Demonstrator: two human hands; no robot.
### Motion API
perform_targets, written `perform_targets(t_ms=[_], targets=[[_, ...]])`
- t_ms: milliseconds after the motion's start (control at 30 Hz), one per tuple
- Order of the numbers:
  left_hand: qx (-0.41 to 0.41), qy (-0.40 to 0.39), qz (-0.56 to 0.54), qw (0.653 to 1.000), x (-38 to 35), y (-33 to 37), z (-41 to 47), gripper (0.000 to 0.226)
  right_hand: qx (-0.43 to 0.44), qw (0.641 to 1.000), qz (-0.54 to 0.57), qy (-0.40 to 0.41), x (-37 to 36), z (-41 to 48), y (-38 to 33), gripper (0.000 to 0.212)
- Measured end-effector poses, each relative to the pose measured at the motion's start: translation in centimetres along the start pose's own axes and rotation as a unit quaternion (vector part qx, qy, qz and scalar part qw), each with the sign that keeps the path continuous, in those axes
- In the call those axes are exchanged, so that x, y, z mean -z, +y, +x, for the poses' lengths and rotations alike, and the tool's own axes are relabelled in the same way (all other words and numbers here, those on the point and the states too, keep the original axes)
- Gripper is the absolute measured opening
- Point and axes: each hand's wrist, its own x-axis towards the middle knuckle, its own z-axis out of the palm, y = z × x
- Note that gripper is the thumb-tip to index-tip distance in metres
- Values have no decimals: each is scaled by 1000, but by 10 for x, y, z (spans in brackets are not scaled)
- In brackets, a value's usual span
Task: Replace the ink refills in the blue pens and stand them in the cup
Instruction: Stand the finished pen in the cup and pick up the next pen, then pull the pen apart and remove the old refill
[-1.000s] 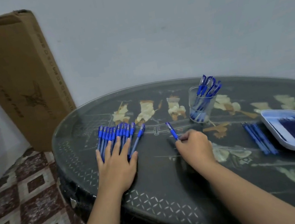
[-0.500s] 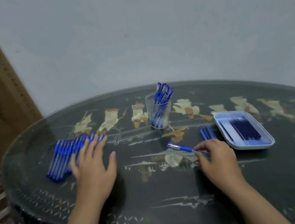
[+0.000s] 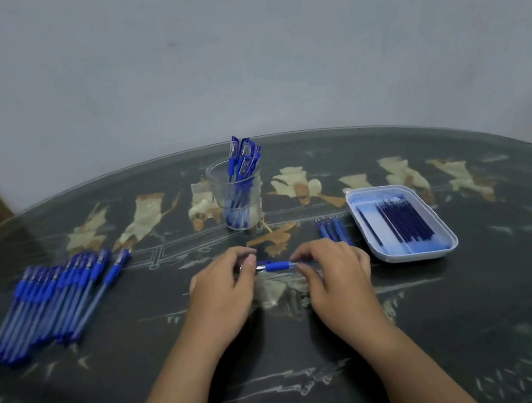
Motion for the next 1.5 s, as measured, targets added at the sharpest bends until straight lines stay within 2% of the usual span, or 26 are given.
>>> perform_targets(t_ms=[100,200,367,533,667,867,933,1000,1100,1300,1333,1400,1433,1467,1500], targets=[[-41,-21,-28,999,-5,-1,5,15,1,1000,17,16,-5,2,3,21],[-38,-20,-107,993,-7,-7,3,20,10,1000,4,20,-9,0,4,23],[-41,-44,-158,986,-4,-9,5,15,15,998,7,65,-9,0,4,28],[-49,-31,-188,980,-1,-8,6,20,18,995,50,80,-9,1,4,18],[-67,-13,-150,986,-2,-8,6,19,21,994,58,93,-9,1,4,17],[-129,0,-46,991,-11,-12,6,5,4,993,83,89,-6,0,2,9],[-135,6,-14,991,-12,-14,6,18,5,992,86,90,-5,0,1,10],[-137,12,-2,991,-13,-14,6,19,6,992,87,91,-4,0,0,10],[-121,26,34,992,-14,-16,5,16,7,992,87,95,-4,-1,0,10],[-89,30,95,991,-17,-10,5,36,25,991,81,100,-5,-1,-2,9],[-71,36,84,993,-14,-10,5,38,20,991,86,105,-4,-1,0,8],[18,90,-39,995,-5,-15,8,42,-21,985,120,123,-2,0,4,7],[57,128,-101,985,-1,-18,10,44,-39,981,139,128,0,1,5,7],[61,154,-119,979,2,-21,11,46,-40,980,143,130,0,1,5,7],[28,164,-79,983,2,-23,10,44,-26,983,130,130,0,0,3,6]])
